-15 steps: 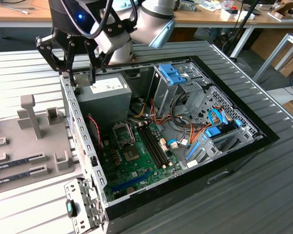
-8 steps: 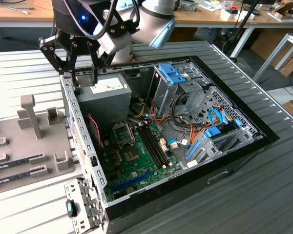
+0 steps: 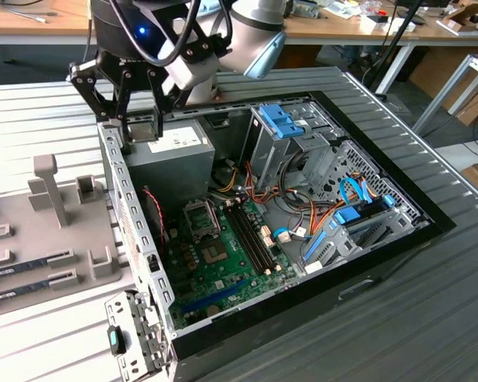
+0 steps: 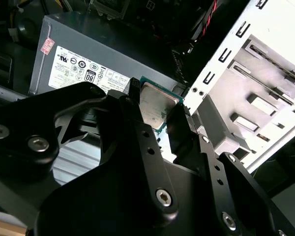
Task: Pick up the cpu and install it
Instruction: 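Pick up the cpu and move it towards the insertion slot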
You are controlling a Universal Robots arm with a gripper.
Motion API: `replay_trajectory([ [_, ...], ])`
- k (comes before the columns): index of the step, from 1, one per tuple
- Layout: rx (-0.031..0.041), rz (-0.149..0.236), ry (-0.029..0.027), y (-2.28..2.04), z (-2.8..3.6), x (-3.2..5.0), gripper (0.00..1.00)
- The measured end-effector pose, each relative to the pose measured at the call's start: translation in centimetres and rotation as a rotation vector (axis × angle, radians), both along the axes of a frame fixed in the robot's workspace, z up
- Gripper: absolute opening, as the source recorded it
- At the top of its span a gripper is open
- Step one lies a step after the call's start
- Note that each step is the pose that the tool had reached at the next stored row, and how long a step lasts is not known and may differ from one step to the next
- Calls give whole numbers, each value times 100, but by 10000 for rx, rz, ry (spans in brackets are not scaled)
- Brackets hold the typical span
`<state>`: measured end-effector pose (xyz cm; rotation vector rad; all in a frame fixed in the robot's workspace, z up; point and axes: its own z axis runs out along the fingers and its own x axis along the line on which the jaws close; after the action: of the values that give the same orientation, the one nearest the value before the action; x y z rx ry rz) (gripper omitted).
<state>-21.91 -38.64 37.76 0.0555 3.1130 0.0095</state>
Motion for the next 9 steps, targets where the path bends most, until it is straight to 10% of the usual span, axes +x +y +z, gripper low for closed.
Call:
replay_trajectory([
  [9,-3,0,0,-4,-23,70,47],
])
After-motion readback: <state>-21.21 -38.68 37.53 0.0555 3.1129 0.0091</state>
